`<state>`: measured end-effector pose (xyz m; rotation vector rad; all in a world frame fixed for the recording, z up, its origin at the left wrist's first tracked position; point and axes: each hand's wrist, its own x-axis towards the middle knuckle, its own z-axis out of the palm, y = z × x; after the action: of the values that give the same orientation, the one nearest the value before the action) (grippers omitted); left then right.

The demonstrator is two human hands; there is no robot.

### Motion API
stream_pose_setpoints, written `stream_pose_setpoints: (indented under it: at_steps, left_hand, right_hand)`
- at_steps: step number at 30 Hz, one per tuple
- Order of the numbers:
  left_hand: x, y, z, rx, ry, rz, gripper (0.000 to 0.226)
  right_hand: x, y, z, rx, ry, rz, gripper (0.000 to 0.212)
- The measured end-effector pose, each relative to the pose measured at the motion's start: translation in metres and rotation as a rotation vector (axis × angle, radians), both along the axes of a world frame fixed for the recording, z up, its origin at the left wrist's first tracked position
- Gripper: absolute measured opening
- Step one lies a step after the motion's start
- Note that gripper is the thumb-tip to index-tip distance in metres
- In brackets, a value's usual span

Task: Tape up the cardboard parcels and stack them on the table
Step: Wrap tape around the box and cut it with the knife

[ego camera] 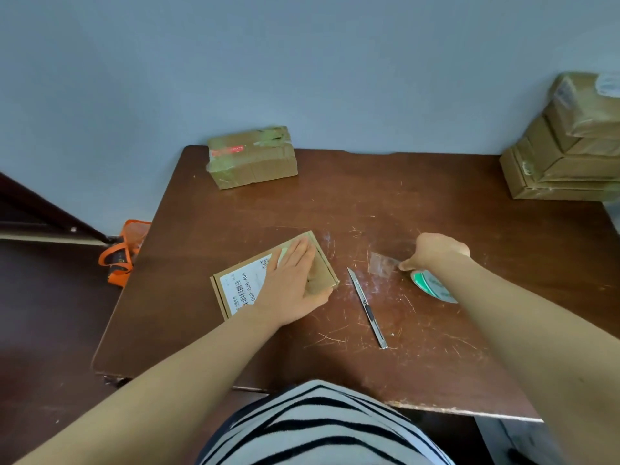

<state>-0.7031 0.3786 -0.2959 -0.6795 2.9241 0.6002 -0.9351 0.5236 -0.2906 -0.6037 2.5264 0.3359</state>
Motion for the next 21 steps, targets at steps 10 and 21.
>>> stream_pose_setpoints:
  at_steps: [10,21]
  left_hand:
    - [-0.028,0.031,0.013,0.238,0.200,0.145,0.050]
    - [-0.043,0.042,0.015,0.569,0.142,0.342,0.042]
  right_hand:
    - [-0.014,0.001,0.033,0.105,-0.594,-0.091,0.015]
    - [0.007,0.012,0.028,0.004,-0.387,-0.125,0.028]
